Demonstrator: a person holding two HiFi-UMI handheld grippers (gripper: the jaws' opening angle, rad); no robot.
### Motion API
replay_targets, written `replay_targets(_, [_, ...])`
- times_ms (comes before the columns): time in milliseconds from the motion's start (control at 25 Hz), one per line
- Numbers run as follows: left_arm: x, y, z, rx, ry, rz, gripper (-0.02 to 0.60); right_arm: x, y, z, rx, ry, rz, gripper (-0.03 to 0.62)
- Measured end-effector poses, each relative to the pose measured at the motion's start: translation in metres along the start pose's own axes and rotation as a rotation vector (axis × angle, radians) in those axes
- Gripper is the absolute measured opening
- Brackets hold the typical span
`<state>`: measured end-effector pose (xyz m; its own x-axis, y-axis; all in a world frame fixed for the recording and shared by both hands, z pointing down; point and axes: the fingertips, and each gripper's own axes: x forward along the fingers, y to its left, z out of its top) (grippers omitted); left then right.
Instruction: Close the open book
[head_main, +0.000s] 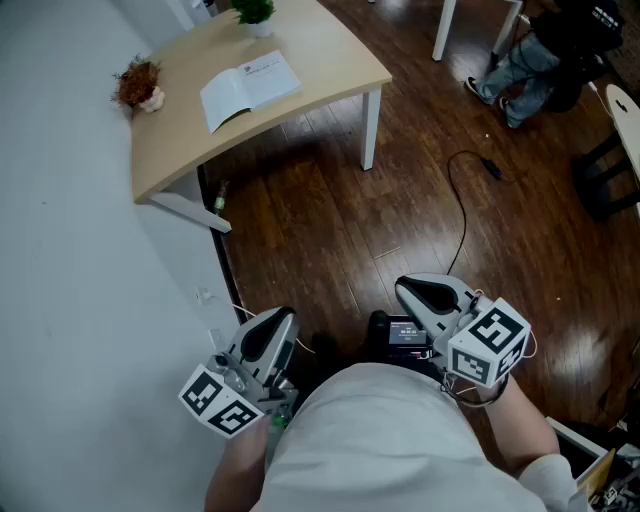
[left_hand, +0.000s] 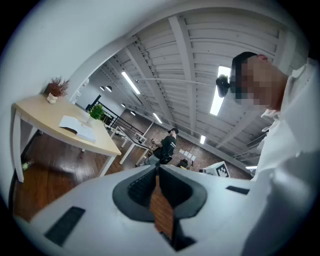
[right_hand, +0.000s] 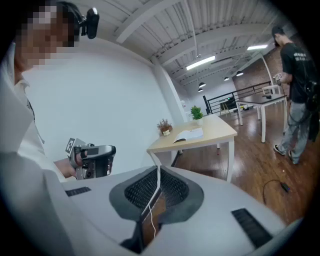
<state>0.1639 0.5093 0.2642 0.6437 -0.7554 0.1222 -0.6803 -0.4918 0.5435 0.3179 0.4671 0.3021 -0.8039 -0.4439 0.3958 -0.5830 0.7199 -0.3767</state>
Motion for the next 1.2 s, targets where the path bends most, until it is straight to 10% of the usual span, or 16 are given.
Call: replay_targets(1200, [0.054, 0.055, 0.020, -0.029, -0.025, 0.121, -0.002, 0.078, -0.043, 0.017, -0.001, 0.061, 0.195, -0.002])
